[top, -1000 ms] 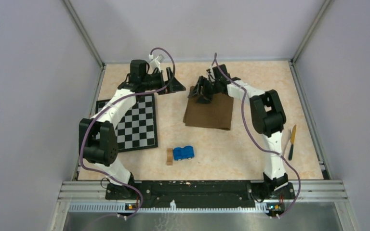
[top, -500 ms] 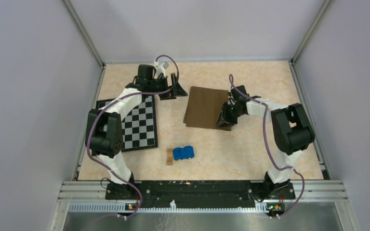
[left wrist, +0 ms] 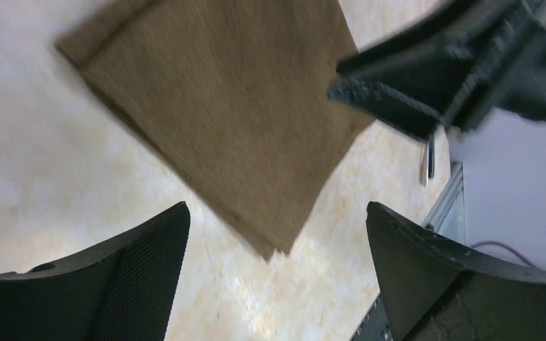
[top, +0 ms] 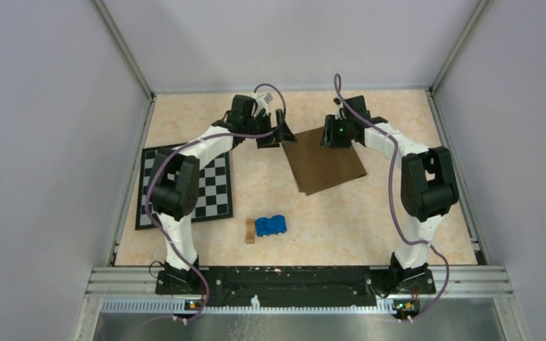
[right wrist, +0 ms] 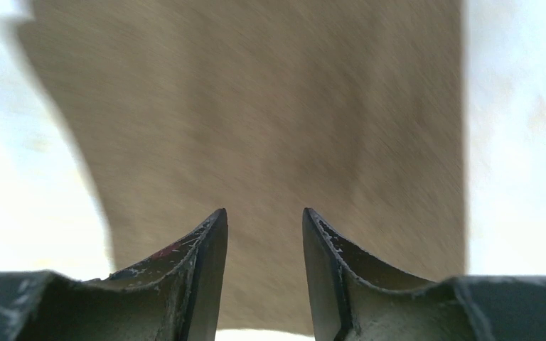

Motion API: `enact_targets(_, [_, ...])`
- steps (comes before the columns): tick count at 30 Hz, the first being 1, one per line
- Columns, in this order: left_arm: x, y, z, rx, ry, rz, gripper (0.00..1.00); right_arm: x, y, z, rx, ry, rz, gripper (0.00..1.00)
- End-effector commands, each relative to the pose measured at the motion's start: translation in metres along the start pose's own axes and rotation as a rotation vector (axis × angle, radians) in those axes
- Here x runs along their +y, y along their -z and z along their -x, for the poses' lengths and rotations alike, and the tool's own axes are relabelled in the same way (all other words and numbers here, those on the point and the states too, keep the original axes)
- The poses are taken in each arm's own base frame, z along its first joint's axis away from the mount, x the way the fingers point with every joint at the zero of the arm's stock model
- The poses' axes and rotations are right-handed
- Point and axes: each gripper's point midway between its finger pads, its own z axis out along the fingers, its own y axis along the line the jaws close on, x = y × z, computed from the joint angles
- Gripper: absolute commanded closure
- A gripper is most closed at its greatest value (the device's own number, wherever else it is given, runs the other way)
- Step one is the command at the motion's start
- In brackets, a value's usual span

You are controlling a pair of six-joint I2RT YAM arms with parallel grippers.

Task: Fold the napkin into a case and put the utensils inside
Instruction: Rotate the square-folded napkin at the center of the board.

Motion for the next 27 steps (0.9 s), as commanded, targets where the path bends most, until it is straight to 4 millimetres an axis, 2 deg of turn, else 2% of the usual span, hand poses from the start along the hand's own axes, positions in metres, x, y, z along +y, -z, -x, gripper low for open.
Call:
enact_targets(1, [0.004, -0.032, 0.064, -0.089, -0.148, 0.011, 0.04, 0.042, 0.015, 0.009, 0.004, -0.119, 0.239, 0.59])
enact_targets(4, [0.018, -0.059, 0.083, -0.044, -0.339, 0.063, 0.02, 0.049, 0.015, -0.007, 0.030, -0.202, 0.341, 0.64])
enact_targets(8, [0.040, -0.083, 0.095, -0.009, -0.462, 0.089, 0.01, 0.044, 0.008, -0.031, 0.068, -0.228, 0.354, 0.65])
enact_targets(11, [0.045, -0.098, 0.089, 0.006, -0.487, 0.024, 0.01, 0.032, 0.006, -0.046, 0.085, -0.258, 0.344, 0.66])
enact_targets(15, [0.043, -0.114, 0.064, 0.057, -0.426, -0.094, 0.01, 0.024, 0.014, -0.058, 0.080, -0.278, 0.345, 0.66])
enact_targets(19, [0.056, -0.122, 0.040, 0.101, -0.362, -0.089, 0.03, 0.018, 0.027, -0.063, 0.068, -0.261, 0.322, 0.66])
enact_targets(23, [0.056, -0.114, 0.004, 0.165, -0.251, -0.077, 0.07, 0.005, 0.042, -0.074, 0.059, -0.261, 0.247, 0.66])
enact_targets(27, [0.049, -0.096, -0.049, 0.222, 0.003, -0.056, 0.13, -0.018, 0.066, -0.084, 0.022, -0.289, 0.127, 0.63])
